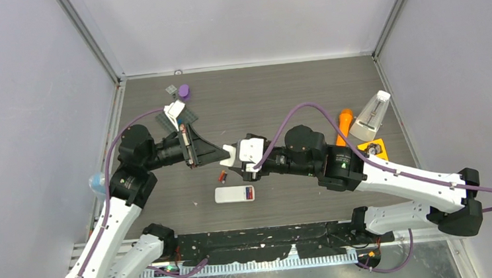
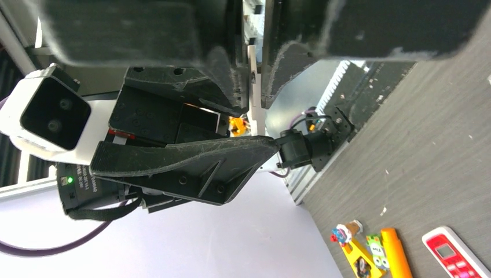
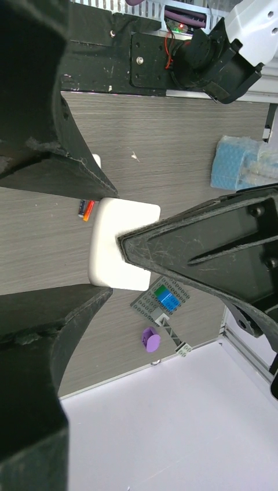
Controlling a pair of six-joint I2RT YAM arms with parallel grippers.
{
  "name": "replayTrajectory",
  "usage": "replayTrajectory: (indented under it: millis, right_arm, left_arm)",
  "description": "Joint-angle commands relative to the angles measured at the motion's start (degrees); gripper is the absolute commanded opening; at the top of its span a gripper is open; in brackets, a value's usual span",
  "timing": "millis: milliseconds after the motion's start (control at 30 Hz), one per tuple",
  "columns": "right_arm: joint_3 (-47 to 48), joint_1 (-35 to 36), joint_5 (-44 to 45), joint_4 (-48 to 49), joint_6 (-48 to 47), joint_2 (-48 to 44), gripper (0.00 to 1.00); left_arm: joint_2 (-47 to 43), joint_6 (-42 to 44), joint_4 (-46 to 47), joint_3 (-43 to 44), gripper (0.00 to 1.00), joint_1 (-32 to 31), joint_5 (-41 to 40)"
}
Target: Load the batteries into the remote control
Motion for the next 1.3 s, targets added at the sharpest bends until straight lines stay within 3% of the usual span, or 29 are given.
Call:
replayTrajectory:
  millis: [0,100,200,300,467,700,967,1267]
  right_arm:
    - [2.67,0.24,0.93,0.94,0.60,-0.46,0.37]
    - [2.12,0.24,1.22,-0.14,1.26,-0.44,0.37]
    - [1.52,0.19,2.10,-2.31,2.21,-0.28,0.36]
    - [-0.70,0.07,2.24,-4.04,2.85,-0.25,0.36]
    - [-3.51,-0.85,0.40,-9.69,2.44,2.73,0.36]
    - [-2.78,-1.59,-2.62,-17.38,-0.25,11.56,0.36]
    - [0.45,-2.00,-2.68,-22.99,-3.74,24.01,0.34]
    - [6.42,-3.09,-3.56,-27.30,-6.02,34.10,0.33]
  left_arm:
    - [-0.87,0.86,0.99,0.81,0.25,0.12,0.38]
    - [-0.86,2.59,-0.57,0.10,0.56,0.12,-0.65]
    - [-1.02,6.13,-4.11,-0.08,0.70,0.31,-1.87]
    - [-1.05,13.22,-12.09,0.93,0.78,1.36,-5.61]
    - [-0.43,25.08,-29.29,0.34,0.79,2.36,-22.22]
    - [1.25,27.42,-30.53,-10.65,0.78,2.61,-35.56]
    - [1.00,26.02,-26.98,-18.29,0.78,9.16,-38.36]
    - [0.71,26.36,-23.99,-22.10,0.77,17.29,-35.52]
